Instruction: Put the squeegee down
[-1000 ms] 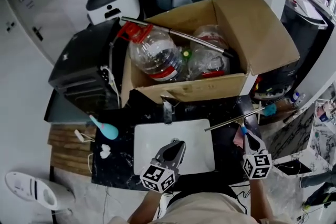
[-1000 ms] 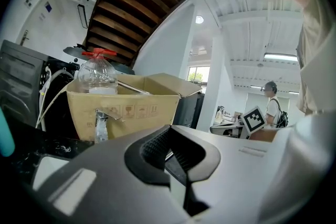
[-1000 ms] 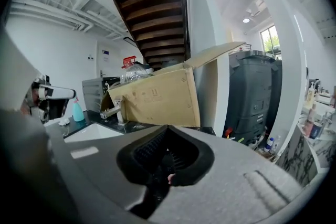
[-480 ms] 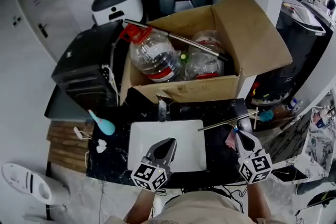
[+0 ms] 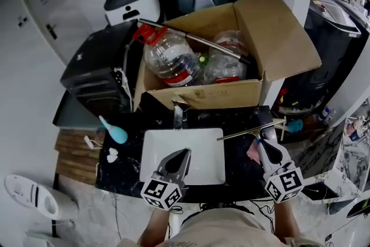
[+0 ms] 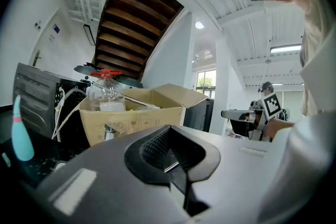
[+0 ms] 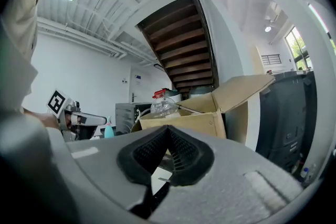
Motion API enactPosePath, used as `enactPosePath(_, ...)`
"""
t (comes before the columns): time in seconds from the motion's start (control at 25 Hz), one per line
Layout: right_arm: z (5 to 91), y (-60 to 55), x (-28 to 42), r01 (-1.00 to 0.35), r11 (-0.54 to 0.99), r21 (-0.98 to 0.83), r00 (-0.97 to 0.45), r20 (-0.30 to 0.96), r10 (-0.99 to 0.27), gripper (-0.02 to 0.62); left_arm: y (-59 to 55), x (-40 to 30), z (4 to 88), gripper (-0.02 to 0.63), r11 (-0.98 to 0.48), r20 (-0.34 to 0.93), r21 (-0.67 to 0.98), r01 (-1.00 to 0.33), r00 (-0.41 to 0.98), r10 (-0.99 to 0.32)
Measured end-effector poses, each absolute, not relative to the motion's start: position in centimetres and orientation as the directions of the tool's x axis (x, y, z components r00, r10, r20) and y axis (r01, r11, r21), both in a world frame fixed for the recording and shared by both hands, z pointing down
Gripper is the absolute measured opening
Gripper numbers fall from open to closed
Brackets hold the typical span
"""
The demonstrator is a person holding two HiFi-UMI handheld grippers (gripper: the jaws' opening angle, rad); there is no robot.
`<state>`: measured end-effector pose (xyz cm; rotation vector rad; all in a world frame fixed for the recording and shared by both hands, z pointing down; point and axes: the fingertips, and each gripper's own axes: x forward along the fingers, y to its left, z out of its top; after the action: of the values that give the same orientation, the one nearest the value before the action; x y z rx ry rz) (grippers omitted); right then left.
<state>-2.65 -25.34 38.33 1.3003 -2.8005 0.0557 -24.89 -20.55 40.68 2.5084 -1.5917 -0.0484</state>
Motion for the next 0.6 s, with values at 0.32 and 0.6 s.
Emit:
enactPosePath(0.32, 38.9, -24.7, -1.2, -0.767, 0.64, -0.034, -0.641, 0.074, -0.764, 0.001, -20.0, -23.9, 40.9, 0.014, -0.417, 0.074, 0.162, -0.894, 0.433, -0.899)
enactPosePath(0.6, 39.6, -24.1, -0.9, -0.764, 0.645, -0.037, -0.645, 0.089, -0.759, 0.001, -20.0, -23.4, 40.9, 0.014, -0.423, 0.07, 0.161, -0.892, 0.438, -0.896)
